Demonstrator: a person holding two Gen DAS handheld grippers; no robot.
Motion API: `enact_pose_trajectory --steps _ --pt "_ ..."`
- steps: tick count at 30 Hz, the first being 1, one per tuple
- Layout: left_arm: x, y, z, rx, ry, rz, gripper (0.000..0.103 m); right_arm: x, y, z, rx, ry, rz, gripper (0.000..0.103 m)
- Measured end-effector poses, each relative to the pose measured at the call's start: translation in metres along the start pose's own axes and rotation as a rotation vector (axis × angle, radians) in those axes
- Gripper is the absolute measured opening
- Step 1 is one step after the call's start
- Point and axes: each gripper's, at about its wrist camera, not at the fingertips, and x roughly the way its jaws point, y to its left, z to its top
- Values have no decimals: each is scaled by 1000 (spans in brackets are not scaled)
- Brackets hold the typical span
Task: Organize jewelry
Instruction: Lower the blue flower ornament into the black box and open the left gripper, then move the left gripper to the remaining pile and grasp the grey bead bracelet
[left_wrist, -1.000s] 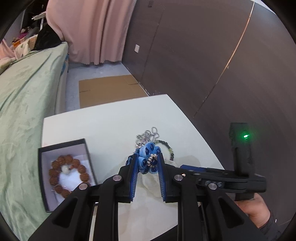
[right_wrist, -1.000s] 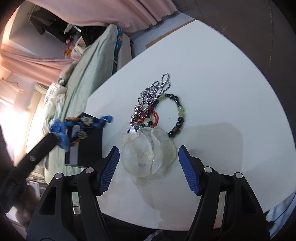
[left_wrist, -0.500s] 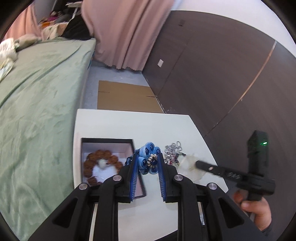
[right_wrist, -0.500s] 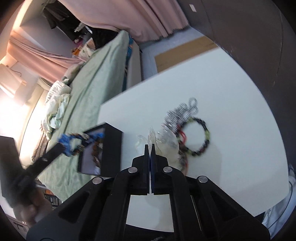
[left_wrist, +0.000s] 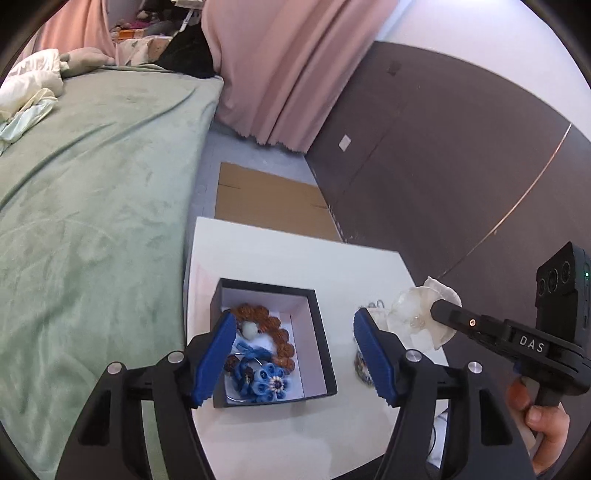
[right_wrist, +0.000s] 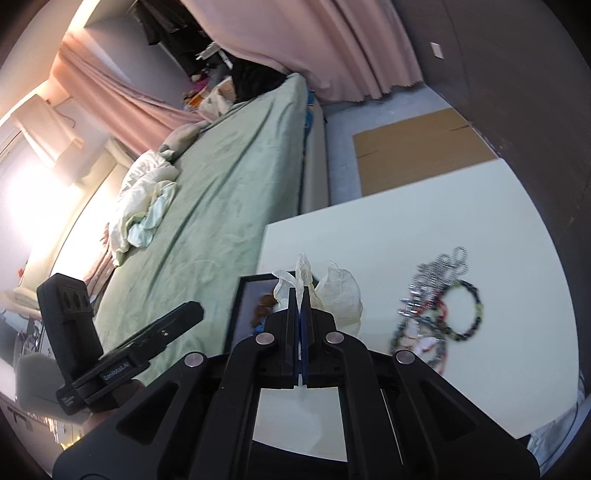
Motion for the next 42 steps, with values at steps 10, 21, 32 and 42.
enact_pose_trajectory --steps 10,21,32,42 --pt "-9 24 6 -71 -30 25 64 25 46 5 -69 55 63 4" --pt "-6 23 5 -65 -21 26 65 11 26 -1 -65 24 -16 78" --pt "7 -16 -1 4 8 8 65 -36 -43 -12 43 -35 -87 78" --pt "31 -79 -14 90 70 -28 65 -62 -94 -23 134 -56 -115 78"
